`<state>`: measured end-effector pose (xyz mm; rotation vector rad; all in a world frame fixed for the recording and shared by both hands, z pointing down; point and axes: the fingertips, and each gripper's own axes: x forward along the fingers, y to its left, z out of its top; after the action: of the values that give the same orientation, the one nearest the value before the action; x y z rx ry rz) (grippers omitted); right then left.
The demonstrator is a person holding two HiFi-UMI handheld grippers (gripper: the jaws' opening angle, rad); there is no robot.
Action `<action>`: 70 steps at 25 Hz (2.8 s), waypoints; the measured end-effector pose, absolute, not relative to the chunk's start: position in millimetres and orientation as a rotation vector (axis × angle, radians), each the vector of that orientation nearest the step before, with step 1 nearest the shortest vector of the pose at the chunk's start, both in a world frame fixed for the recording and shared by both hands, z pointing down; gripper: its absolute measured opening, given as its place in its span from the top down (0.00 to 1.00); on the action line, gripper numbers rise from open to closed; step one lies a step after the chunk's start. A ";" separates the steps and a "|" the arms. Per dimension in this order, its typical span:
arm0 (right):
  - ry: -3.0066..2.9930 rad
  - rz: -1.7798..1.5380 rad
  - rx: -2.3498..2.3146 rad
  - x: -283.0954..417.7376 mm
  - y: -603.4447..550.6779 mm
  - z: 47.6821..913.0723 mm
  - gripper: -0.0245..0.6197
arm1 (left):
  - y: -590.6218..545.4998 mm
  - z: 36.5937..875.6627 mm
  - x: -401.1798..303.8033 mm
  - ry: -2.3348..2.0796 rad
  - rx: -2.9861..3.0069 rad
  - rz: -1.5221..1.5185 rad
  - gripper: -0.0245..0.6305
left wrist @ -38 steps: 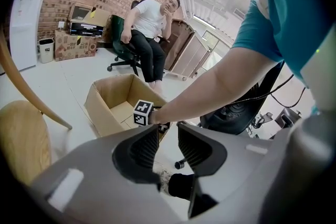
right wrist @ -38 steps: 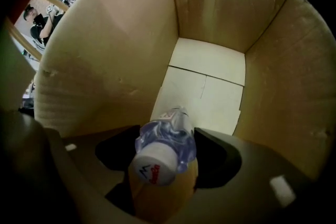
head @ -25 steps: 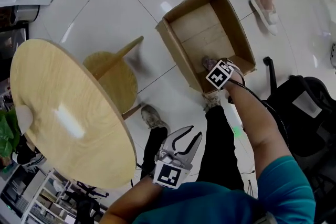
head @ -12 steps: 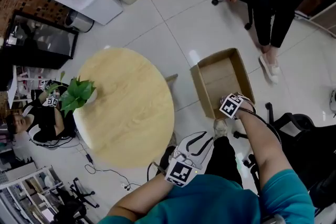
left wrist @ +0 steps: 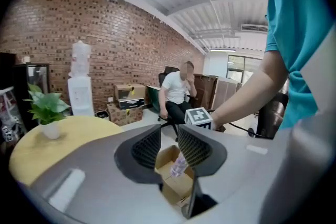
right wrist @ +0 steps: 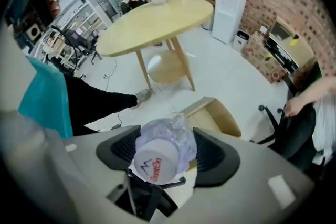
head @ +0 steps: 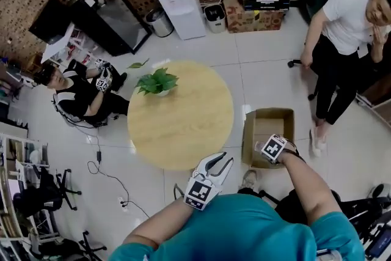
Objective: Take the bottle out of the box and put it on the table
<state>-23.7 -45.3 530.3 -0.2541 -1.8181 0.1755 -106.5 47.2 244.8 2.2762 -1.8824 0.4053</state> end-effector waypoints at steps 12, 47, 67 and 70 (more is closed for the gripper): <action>-1.863 -0.450 -0.315 -117.6 114.5 254.5 0.48 | 274.8 124.6 -260.8 -2.207 2.197 0.193 0.81; -1.612 -0.389 -0.412 -464.9 318.8 272.1 0.48 | 541.8 126.5 -535.3 -2.280 1.991 -0.006 0.87; -1.773 -0.180 -0.462 -458.9 365.2 264.1 0.21 | 550.4 139.4 -531.8 -2.222 2.034 -0.045 0.87; -1.963 -0.290 -0.324 -479.7 340.3 224.3 0.21 | 547.7 135.0 -533.1 -2.193 2.063 -0.066 0.87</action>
<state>-479.7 340.3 224.3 -0.3241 -1.9633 -0.2901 -533.1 547.7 135.0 2.0630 -2.1928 -0.0658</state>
